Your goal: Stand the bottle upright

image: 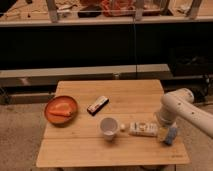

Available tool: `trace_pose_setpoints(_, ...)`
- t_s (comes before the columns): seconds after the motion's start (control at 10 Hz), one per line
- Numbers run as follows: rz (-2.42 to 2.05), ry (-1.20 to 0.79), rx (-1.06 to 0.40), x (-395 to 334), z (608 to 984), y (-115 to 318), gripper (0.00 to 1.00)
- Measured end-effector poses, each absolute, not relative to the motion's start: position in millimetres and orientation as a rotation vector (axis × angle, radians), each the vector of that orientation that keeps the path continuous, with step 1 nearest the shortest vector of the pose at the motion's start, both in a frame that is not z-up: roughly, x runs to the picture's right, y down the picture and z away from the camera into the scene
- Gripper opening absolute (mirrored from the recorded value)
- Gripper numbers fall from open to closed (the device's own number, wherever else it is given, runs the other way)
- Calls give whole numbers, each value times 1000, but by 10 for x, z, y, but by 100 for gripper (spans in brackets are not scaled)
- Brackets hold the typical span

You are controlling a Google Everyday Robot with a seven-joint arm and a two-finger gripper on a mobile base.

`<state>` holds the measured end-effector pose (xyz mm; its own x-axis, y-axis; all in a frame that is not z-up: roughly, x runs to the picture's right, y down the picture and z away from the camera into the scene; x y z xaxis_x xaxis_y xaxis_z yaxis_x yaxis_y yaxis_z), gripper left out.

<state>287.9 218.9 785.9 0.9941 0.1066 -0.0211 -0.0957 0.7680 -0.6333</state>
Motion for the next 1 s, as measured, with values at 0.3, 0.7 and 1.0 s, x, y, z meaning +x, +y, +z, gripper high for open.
trace_pose_setpoints(0.3,77,20,-673,2483,7825,2149,80)
trace_pose_setpoints(0.7,-14,161,-650,2002,7945,2150,80)
trace_pose_setpoints(1.0,-33,223,-656,1922,8059,2174,80)
